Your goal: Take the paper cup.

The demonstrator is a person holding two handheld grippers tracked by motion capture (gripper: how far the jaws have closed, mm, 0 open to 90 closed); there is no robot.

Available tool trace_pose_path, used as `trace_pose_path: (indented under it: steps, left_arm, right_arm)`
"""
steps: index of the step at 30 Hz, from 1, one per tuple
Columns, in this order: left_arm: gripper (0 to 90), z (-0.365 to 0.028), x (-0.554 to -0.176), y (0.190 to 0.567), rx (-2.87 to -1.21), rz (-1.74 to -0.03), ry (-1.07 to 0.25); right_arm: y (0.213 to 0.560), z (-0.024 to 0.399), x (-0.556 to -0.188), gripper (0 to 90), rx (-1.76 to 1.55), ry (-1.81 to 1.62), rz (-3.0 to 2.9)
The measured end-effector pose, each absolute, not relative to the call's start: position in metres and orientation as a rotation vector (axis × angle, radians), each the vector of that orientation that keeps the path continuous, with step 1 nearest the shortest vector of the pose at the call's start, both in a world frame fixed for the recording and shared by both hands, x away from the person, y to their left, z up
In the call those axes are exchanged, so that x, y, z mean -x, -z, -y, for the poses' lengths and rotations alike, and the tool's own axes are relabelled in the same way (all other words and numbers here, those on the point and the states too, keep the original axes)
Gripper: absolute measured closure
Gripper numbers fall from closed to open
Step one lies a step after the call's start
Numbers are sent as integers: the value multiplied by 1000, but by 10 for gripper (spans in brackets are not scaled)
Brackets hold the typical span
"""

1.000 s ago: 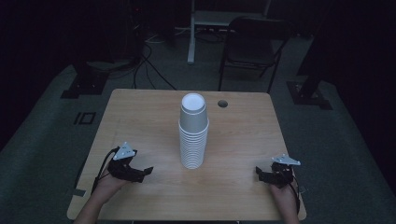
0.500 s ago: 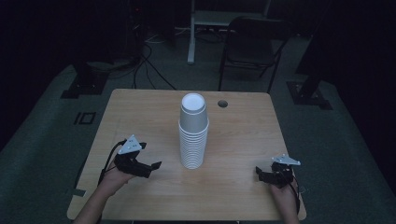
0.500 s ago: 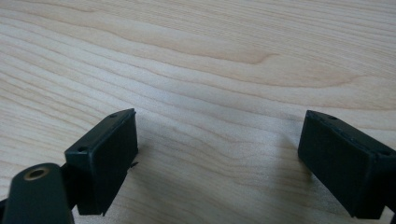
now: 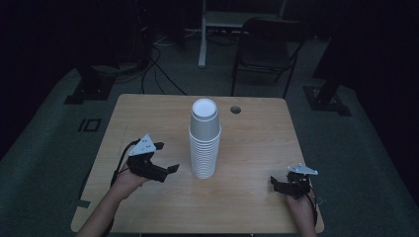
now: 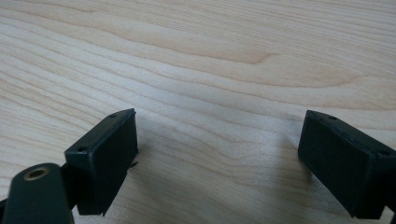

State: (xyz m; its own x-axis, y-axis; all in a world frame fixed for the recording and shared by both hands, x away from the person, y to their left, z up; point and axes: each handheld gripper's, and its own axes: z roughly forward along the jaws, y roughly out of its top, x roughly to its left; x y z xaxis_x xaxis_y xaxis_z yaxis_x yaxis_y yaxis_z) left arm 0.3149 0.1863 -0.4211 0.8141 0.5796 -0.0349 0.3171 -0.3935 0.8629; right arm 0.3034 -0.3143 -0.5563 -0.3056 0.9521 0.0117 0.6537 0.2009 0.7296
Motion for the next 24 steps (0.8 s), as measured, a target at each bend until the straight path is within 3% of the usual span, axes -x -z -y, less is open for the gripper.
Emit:
trace_pose_path:
  steps: [24]
  left_arm:
    - [20, -156, -321, 377, -1959, -525, -333]
  right_arm:
    - [556, 314, -303, 113, -1494, -892, -2037]
